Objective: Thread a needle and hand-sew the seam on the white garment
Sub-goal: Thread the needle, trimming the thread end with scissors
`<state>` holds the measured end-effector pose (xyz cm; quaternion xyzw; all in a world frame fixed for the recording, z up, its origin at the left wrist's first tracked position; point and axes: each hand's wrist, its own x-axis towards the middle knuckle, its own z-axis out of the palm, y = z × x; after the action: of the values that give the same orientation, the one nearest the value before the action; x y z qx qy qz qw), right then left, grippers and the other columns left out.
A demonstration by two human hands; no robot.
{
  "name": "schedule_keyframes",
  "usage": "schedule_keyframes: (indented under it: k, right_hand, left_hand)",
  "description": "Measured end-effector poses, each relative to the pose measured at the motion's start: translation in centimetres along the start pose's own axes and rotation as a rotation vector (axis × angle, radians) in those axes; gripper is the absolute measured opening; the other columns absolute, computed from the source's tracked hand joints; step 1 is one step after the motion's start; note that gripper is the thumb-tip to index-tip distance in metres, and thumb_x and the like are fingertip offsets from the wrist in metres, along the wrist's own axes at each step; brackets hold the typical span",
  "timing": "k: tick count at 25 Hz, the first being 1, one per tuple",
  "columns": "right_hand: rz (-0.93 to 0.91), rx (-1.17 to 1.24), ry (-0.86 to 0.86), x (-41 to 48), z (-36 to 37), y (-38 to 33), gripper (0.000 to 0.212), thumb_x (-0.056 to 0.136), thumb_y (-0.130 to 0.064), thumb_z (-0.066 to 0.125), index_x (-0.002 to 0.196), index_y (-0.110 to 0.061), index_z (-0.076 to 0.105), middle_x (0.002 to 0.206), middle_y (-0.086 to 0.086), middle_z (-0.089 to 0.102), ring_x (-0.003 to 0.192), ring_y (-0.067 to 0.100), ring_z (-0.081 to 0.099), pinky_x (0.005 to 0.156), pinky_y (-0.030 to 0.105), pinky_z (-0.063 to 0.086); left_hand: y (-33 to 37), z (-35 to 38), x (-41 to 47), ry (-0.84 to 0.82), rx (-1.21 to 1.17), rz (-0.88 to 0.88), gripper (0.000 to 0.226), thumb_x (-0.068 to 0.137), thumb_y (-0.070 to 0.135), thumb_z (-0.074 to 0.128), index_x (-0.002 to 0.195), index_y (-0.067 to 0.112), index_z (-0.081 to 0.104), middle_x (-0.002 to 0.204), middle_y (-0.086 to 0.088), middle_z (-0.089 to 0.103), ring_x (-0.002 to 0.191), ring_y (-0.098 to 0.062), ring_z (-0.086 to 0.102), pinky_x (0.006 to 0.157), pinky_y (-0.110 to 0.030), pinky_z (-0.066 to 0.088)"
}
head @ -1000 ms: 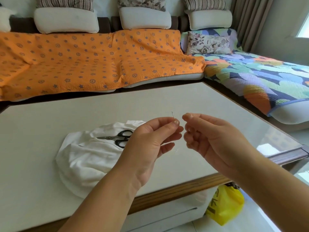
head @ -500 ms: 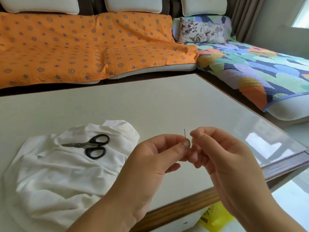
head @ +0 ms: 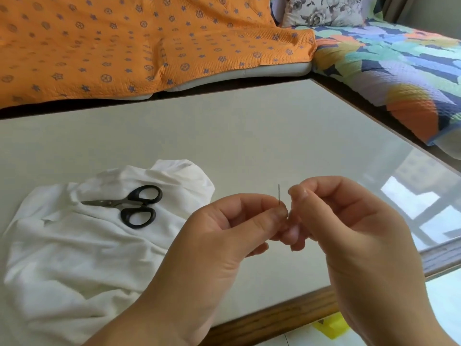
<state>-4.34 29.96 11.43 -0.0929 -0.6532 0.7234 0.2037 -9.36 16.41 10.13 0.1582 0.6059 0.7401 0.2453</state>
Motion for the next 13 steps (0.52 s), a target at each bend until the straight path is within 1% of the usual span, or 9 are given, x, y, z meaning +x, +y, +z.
schedule_keyframes:
  k: [7,13]
  right_hand:
    - [-0.029,-0.007,-0.011,-0.1,0.57,0.08,0.007,0.074,-0.022,0.066,0.072,-0.017,0.07,0.05,0.013,0.062,0.045,0.016,0.059,0.048,0.019,0.047]
    - [-0.037,-0.009,-0.019,-0.3,0.54,0.05,0.007,0.074,-0.021,0.066,0.071,-0.016,0.07,0.05,0.012,0.062,0.043,0.016,0.058,0.047,0.016,0.046]
  left_hand:
    - [0.21,-0.48,-0.33,0.011,-0.011,0.015,0.022,0.069,0.041,0.073,0.083,0.024,0.077,0.075,0.001,0.073,0.077,-0.01,0.068,0.079,-0.031,0.041]
    - [0.19,-0.4,-0.46,0.001,-0.009,0.031,0.02,0.069,0.039,0.073,0.081,0.024,0.077,0.075,-0.001,0.074,0.075,-0.009,0.069,0.077,-0.029,0.043]
